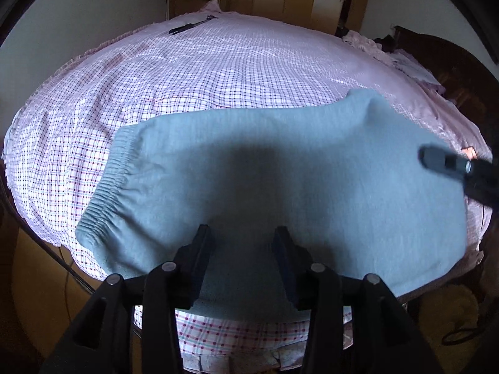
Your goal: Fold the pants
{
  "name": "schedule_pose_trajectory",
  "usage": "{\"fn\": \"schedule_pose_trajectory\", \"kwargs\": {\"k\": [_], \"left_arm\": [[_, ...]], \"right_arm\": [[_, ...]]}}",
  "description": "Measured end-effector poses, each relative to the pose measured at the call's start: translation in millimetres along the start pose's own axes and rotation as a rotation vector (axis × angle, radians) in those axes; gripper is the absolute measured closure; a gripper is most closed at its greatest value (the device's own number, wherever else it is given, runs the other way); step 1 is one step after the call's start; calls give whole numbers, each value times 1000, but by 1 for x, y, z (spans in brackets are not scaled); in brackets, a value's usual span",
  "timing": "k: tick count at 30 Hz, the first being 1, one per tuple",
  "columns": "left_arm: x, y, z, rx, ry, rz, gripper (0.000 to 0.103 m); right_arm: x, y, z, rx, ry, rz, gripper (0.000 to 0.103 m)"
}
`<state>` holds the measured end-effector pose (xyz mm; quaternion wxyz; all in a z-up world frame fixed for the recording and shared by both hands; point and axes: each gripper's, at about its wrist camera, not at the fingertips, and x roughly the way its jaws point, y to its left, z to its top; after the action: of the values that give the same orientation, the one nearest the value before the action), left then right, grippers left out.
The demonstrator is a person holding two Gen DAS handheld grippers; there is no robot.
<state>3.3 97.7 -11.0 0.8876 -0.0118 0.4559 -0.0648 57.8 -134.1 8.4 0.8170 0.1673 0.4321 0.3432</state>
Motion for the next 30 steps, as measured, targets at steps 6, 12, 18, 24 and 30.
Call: {"fn": "schedule_pose_trajectory", "kwargs": {"k": [6, 12, 18, 24, 30], "left_arm": [[-12, 18, 7, -40, -23, -17, 59], [-13, 55, 23, -104, -53, 15, 59], [-18, 70, 32, -119, -73, 30, 59], [-7, 100, 32, -140, -22, 63, 59], [-13, 129, 19, -214, -53, 107, 59]], "right_arm": [[11, 28, 16, -95, 24, 29, 100], [25, 51, 26, -148, 55, 84, 100], [63, 67, 40, -143, 113, 141, 100], [110, 80, 42, -77, 184, 245, 100], [155, 87, 40, -25, 242, 279, 100]]}}
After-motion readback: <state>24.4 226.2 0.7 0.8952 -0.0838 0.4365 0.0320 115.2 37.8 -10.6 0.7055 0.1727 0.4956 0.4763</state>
